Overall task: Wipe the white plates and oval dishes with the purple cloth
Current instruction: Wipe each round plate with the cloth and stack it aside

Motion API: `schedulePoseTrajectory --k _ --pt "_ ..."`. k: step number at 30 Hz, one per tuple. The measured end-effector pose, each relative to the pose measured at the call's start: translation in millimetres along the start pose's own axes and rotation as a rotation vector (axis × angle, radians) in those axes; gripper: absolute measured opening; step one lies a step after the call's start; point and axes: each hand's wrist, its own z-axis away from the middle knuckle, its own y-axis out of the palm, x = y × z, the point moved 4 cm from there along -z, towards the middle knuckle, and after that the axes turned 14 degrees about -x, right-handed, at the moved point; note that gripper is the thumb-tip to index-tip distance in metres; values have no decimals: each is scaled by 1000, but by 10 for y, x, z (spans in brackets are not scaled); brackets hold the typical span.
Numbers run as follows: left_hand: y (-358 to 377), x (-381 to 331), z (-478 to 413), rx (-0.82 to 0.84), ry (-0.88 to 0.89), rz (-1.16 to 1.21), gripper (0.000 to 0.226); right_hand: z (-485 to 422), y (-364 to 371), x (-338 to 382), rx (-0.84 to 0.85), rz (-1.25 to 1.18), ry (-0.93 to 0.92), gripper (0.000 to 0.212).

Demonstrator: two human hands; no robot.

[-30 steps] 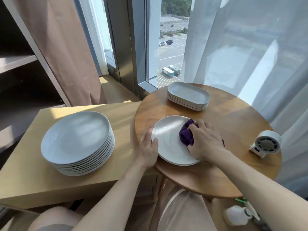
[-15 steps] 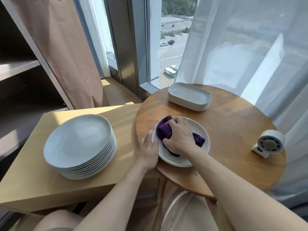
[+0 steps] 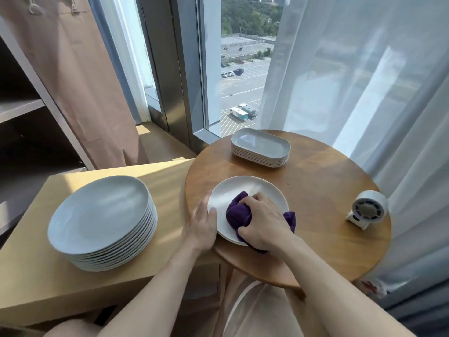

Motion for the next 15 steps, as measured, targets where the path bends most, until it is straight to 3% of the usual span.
schedulePoseTrajectory --k 11,15 --pt "-17 16 6 34 -29 -7 58 -62 -183 -262 -166 -141 112 61" --pt "-108 -26 11 92 12 -226 61 -192 -154 -212 -174 -128 89 55"
